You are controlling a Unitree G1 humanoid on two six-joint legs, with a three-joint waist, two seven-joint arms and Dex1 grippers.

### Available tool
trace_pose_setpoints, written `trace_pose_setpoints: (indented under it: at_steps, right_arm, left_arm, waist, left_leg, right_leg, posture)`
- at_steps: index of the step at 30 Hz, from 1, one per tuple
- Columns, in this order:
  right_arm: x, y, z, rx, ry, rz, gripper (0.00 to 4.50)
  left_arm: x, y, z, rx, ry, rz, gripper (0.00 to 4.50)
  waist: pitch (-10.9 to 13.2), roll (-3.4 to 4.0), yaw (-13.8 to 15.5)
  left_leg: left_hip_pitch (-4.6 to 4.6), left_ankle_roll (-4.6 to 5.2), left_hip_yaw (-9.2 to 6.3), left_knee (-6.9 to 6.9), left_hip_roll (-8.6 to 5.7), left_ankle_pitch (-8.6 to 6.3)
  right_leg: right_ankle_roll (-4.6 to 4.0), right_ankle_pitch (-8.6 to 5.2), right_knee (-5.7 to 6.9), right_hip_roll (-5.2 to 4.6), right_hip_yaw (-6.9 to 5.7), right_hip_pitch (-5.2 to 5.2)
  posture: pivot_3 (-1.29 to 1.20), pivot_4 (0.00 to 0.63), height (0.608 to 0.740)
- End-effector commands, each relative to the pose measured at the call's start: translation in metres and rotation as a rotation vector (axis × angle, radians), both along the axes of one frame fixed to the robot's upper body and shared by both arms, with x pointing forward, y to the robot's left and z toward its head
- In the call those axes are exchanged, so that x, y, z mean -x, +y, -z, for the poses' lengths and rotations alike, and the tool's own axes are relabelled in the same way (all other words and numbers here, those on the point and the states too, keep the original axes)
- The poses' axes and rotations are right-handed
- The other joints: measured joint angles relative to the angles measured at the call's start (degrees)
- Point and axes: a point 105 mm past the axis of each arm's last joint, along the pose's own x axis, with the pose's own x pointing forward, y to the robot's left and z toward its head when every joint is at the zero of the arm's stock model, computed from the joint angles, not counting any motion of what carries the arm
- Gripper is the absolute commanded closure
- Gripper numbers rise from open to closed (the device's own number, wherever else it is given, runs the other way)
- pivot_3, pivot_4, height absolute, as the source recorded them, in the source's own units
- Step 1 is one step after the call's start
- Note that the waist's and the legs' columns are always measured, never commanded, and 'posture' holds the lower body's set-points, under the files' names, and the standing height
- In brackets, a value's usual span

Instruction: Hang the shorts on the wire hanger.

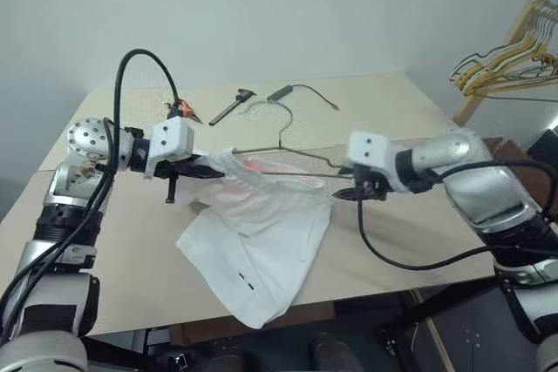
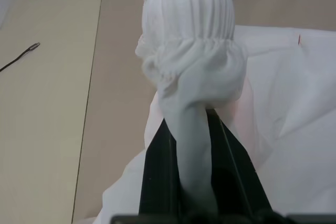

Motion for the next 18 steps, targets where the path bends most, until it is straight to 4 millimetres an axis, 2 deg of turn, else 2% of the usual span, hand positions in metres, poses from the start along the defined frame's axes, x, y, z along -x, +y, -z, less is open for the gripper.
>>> trace_pose_setpoints:
  at_steps: [1, 3, 5, 7, 10, 17, 18]
  right_arm:
    - [-0.006, -0.041, -0.019, -0.123, -0.070, 0.160, 0.16]
    - [-0.003, -0.049, -0.014, -0.154, -0.072, 0.182, 0.03]
    - [0.002, -0.051, 0.003, -0.218, -0.048, 0.186, 0.03]
    - [0.006, -0.045, 0.021, -0.308, -0.018, 0.183, 0.03]
    - [0.004, -0.027, 0.034, -0.418, -0.023, 0.171, 0.03]
    - [-0.011, 0.045, 0.047, -0.686, 0.074, 0.123, 0.03]
    - [-0.011, 0.053, 0.049, -0.697, 0.084, 0.112, 0.19]
  left_arm:
    - [0.001, 0.008, -0.018, 0.078, -0.029, -0.053, 4.50]
    - [0.002, 0.010, -0.018, 0.098, -0.019, -0.065, 4.50]
    - [0.002, 0.011, -0.020, 0.114, -0.010, -0.075, 4.50]
    - [0.002, 0.012, -0.021, 0.120, -0.007, -0.080, 4.50]
    - [0.002, 0.012, -0.023, 0.128, -0.002, -0.081, 4.50]
    - [0.003, 0.010, -0.025, 0.124, -0.005, -0.080, 4.50]
    - [0.003, 0.009, -0.025, 0.125, -0.007, -0.082, 4.50]
  waist:
    - [0.00, -0.01, 0.28]
    - [0.00, -0.01, 0.43]
    - [-0.03, -0.04, 0.57]
    - [-0.05, -0.08, 0.36]
    - [-0.05, -0.08, -0.23]
    - [-0.05, -0.07, -0.66]
    - [-0.05, -0.07, -0.60]
  left_leg:
    - [-0.02, 0.00, -0.01, 0.00, 0.00, 0.00]
    - [0.01, 0.00, -0.01, 0.00, -0.01, 0.00]
    - [0.03, 0.00, 0.00, -0.01, -0.01, 0.00]
    - [0.17, 0.00, 0.02, -0.03, 0.02, 0.00]
    - [0.28, 0.00, 0.06, -0.04, 0.00, 0.00]
    - [0.38, -0.02, 0.02, -0.02, -0.02, 0.01]
    - [0.37, -0.02, 0.01, -0.02, -0.02, 0.01]
  right_leg:
    - [0.00, 0.00, -0.01, -0.01, -0.01, 0.00]
    - [0.00, 0.00, -0.01, -0.01, 0.00, 0.02]
    - [0.00, 0.00, -0.06, 0.00, 0.01, 0.03]
    - [0.00, 0.00, -0.08, 0.05, 0.04, 0.13]
    - [0.00, 0.00, 0.01, 0.05, 0.17, 0.17]
    - [-0.02, 0.02, 0.14, 0.06, 0.24, 0.18]
    - [-0.02, 0.02, 0.14, 0.06, 0.24, 0.17]
  posture:
    - [-0.08, 0.000, 0.740]
    - [-0.08, 0.000, 0.740]
    - [-0.08, 0.000, 0.740]
    - [-0.08, 0.000, 0.740]
    - [-0.08, 0.000, 0.740]
    - [-0.06, 0.000, 0.740]
    - [-0.06, 0.000, 0.740]
